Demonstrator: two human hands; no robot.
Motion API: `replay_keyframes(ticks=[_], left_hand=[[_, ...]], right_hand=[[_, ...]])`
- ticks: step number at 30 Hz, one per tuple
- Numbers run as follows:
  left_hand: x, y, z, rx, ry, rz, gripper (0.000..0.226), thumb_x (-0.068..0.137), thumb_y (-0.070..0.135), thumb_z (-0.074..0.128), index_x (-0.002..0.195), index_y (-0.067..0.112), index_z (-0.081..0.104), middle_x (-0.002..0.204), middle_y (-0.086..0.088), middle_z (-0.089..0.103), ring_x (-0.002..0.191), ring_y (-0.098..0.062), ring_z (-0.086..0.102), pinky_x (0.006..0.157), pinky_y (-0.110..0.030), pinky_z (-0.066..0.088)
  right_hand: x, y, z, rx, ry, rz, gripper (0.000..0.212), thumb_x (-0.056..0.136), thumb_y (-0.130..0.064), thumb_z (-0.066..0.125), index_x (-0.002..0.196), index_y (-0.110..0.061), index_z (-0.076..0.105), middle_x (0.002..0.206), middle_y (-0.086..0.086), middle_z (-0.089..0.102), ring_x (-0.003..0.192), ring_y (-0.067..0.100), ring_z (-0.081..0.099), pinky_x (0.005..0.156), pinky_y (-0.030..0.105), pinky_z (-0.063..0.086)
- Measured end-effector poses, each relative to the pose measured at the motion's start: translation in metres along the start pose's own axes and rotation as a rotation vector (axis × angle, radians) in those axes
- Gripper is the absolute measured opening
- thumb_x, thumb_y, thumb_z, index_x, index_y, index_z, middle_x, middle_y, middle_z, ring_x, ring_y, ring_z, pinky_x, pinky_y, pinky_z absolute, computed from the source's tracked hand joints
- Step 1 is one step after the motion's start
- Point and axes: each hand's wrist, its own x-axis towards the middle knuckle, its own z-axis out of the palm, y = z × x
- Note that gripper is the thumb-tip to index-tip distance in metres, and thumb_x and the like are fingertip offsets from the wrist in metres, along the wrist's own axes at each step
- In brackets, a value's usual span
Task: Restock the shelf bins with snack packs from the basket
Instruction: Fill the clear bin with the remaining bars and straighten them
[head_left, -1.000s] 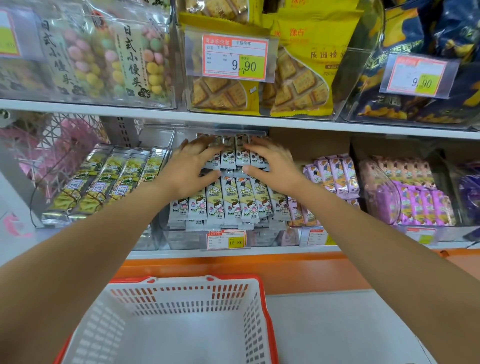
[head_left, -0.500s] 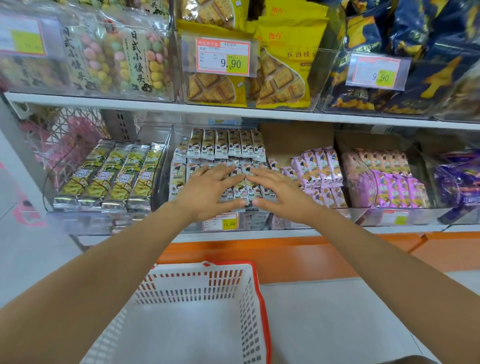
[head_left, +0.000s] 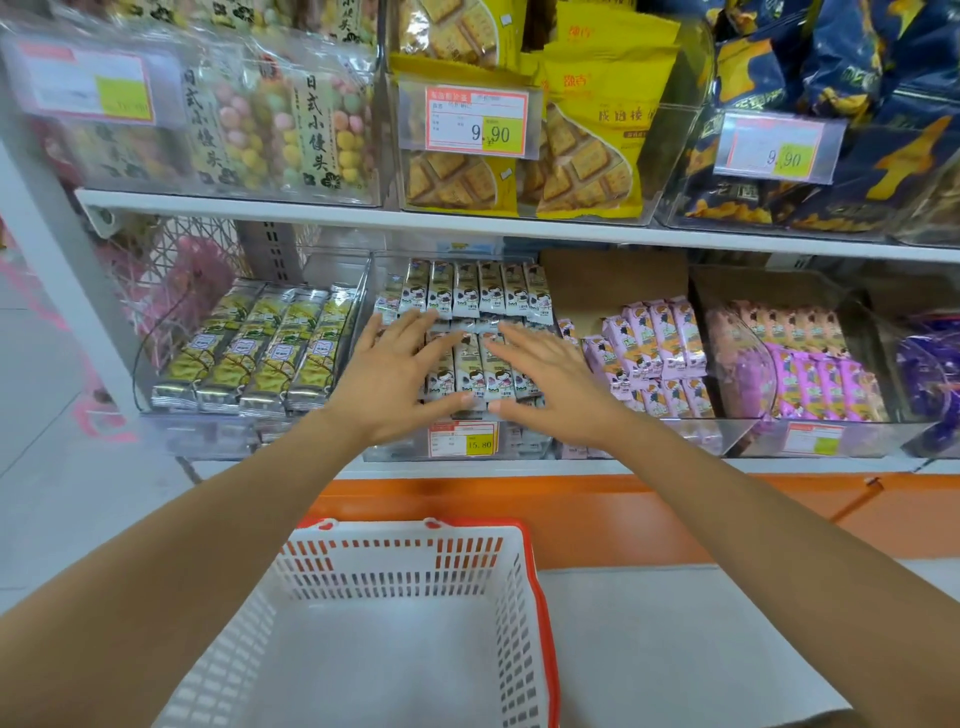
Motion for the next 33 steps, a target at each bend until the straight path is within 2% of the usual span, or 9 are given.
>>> replay_keyframes(ticks=[4, 7, 12, 17, 22, 28, 31, 33], left_hand=[[-0.007, -0.011, 0.007, -0.022, -0.092, 0.006, 0.093, 0.079, 0.082, 0.007, 0.156, 0.032, 0.015, 0.164, -0.005, 0.009, 0.151, -0.022, 0.006, 0.122, -0.043, -0.003], [-0.005, -0.017, 0.008, -0.098, -0.092, 0.043, 0.093, 0.08, 0.08, 0.01, 0.156, 0.028, 0.02, 0.163, -0.007, 0.014, 0.151, -0.022, 0.008, 0.121, -0.039, -0.002], [-0.002, -0.028, 0.012, -0.119, -0.086, 0.088, 0.089, 0.083, 0.079, 0.016, 0.155, 0.027, 0.023, 0.163, -0.006, 0.018, 0.151, -0.022, 0.01, 0.123, -0.042, 0.006], [-0.002, -0.031, 0.009, -0.147, -0.091, 0.113, 0.089, 0.082, 0.079, 0.017, 0.156, 0.029, 0.021, 0.164, -0.003, 0.014, 0.151, -0.019, 0.005, 0.12, -0.032, -0.002], [-0.007, -0.025, 0.007, -0.059, -0.066, 0.061, 0.089, 0.079, 0.082, 0.011, 0.155, 0.036, 0.019, 0.164, -0.001, 0.01, 0.152, -0.021, 0.003, 0.122, -0.041, -0.006], [-0.005, -0.027, 0.01, -0.02, -0.109, 0.067, 0.088, 0.08, 0.079, 0.004, 0.156, 0.037, 0.01, 0.164, -0.003, 0.008, 0.152, -0.021, 0.002, 0.123, -0.041, -0.005], [-0.014, -0.026, 0.005, -0.039, -0.033, 0.05, 0.087, 0.083, 0.078, 0.007, 0.156, 0.031, 0.017, 0.164, -0.002, 0.013, 0.151, -0.02, 0.007, 0.121, -0.039, -0.007], [-0.026, -0.032, 0.0, -0.071, 0.046, 0.009, 0.083, 0.088, 0.072, 0.01, 0.155, 0.025, 0.024, 0.162, -0.003, 0.021, 0.15, -0.021, 0.013, 0.122, -0.041, -0.003]], right_hand=[[0.005, -0.005, 0.012, -0.033, -0.049, 0.022, 0.069, 0.095, -0.062, 0.039, 0.154, -0.032, 0.019, 0.163, -0.005, 0.01, 0.15, 0.016, 0.004, 0.122, 0.042, 0.003], [0.005, -0.007, 0.013, -0.01, -0.037, 0.042, 0.07, 0.094, -0.062, 0.04, 0.154, -0.032, 0.02, 0.162, -0.006, 0.012, 0.15, 0.016, 0.005, 0.121, 0.041, 0.005], [0.005, -0.018, 0.013, 0.002, -0.006, 0.085, 0.068, 0.096, -0.056, 0.044, 0.154, -0.029, 0.022, 0.163, -0.004, 0.013, 0.15, 0.016, 0.005, 0.12, 0.039, 0.003], [0.005, -0.02, 0.012, 0.001, 0.012, 0.084, 0.068, 0.095, -0.054, 0.047, 0.153, -0.027, 0.025, 0.162, -0.002, 0.017, 0.15, 0.018, 0.009, 0.119, 0.039, 0.005], [0.005, -0.019, 0.01, -0.038, -0.011, 0.07, 0.071, 0.095, -0.059, 0.044, 0.154, -0.028, 0.02, 0.163, -0.002, 0.012, 0.15, 0.017, 0.005, 0.12, 0.041, 0.003], [0.008, -0.023, 0.01, -0.043, -0.015, 0.082, 0.068, 0.096, -0.054, 0.046, 0.154, -0.027, 0.023, 0.162, -0.003, 0.017, 0.15, 0.017, 0.008, 0.118, 0.035, 0.003], [0.006, -0.026, 0.007, -0.02, -0.009, 0.083, 0.073, 0.091, -0.064, 0.042, 0.153, -0.027, 0.026, 0.162, -0.002, 0.018, 0.149, 0.017, 0.01, 0.119, 0.038, 0.002], [0.007, -0.035, 0.004, 0.005, 0.047, 0.066, 0.074, 0.088, -0.063, 0.039, 0.151, -0.026, 0.029, 0.161, -0.002, 0.021, 0.149, 0.016, 0.012, 0.119, 0.038, 0.001]])
